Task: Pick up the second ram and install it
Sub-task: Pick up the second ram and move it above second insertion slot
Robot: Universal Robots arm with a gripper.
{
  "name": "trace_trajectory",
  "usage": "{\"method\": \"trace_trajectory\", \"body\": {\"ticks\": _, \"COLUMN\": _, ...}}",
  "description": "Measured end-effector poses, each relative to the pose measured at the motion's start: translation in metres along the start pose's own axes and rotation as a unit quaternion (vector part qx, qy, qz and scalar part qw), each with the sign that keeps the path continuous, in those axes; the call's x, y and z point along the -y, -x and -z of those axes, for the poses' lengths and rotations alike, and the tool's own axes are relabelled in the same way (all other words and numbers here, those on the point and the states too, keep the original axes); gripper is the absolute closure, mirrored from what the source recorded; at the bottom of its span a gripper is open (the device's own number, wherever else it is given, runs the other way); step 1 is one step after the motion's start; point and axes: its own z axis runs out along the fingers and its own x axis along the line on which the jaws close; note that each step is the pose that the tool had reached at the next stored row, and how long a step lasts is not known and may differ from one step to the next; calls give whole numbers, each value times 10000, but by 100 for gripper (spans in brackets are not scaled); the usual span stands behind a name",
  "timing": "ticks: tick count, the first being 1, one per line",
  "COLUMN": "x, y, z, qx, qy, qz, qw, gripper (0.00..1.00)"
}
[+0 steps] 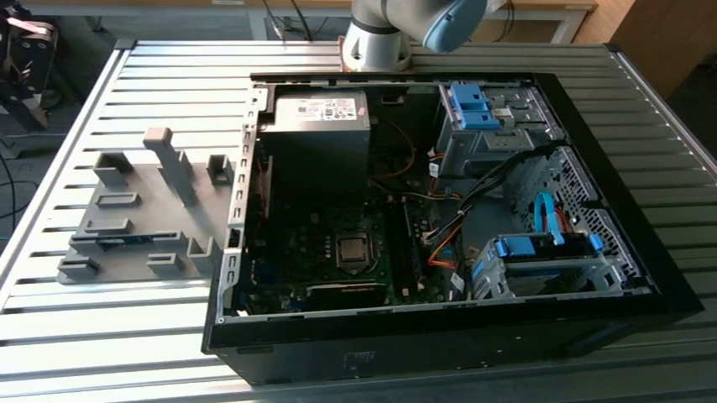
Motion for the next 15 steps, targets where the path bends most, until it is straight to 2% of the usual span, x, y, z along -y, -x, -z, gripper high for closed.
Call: {"method": "trace_trajectory", "body": {"ticks": 15, "x": -14, "y": -51, "z": -3, "qx": -6, "qy": 3, "qz": 150, "qw": 9999, "gripper": 89}}
